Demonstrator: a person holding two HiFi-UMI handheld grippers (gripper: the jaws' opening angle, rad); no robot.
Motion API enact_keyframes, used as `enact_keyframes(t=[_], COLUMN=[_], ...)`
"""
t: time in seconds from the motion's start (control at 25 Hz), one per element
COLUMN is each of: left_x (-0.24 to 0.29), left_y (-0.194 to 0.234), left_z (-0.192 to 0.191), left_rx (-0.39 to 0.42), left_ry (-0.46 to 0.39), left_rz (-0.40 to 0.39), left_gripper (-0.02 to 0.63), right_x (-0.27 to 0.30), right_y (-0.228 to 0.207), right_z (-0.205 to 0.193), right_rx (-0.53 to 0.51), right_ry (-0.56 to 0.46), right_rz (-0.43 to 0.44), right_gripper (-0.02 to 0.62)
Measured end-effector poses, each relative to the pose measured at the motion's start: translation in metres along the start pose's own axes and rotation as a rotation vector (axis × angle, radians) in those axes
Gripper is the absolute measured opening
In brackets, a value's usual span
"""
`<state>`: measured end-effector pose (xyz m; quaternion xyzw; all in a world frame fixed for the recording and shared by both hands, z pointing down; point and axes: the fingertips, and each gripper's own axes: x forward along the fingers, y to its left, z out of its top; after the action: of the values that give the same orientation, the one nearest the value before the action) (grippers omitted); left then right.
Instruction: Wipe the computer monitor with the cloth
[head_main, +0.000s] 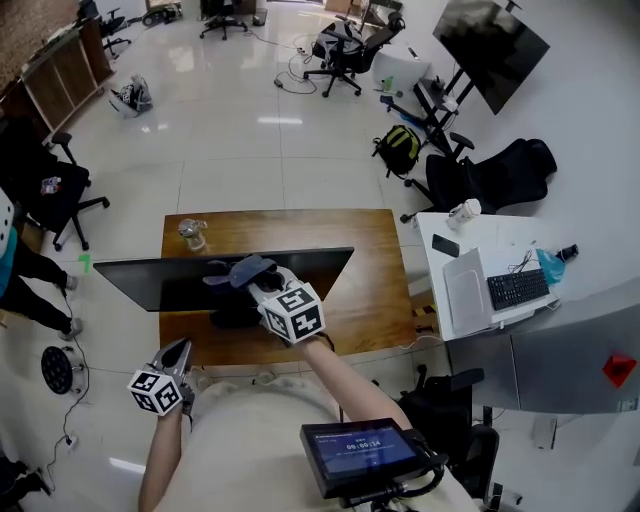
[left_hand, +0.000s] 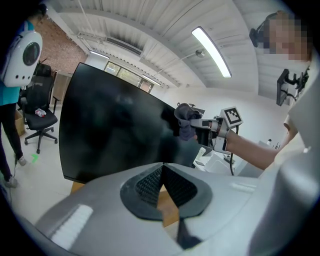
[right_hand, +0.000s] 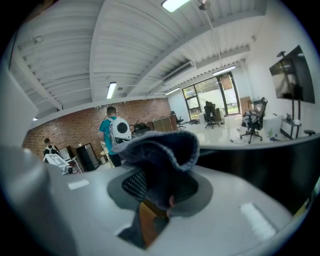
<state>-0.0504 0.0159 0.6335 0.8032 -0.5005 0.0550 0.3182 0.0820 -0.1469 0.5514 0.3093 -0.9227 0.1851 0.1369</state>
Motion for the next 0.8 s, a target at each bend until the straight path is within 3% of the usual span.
enact_keyframes(t=[0.36, 0.52, 0.68, 0.8], left_x=[-0.005, -0.006, -0.01, -0.013], left_y=[0.005, 0.013, 0.02, 0.03], left_z=[0.001, 0.003, 0.012, 0.025], left_rx=[-0.017, -0.018, 0.001, 0.024], left_ry=[-0.024, -0.026, -0.023, -0.022], left_rz=[0.03, 0.032, 0.022, 0.017], left_gripper=[-0.009, -0.009, -0.009, -0.009], right_x=[-0.034, -0.059, -0.103, -0.125], right_y=[-0.052, -0.08, -0.097, -0.082], right_z=[-0.018, -0.026, -0.015, -0.003], right_rx=[0.027, 0.059, 0.099, 0.131], right_ry=[0.017, 0.014, -0.054, -0.128], right_rz=[-0.085, -0.173, -0.282, -0.267], right_gripper=[0.095, 0.095, 0.095, 0.097])
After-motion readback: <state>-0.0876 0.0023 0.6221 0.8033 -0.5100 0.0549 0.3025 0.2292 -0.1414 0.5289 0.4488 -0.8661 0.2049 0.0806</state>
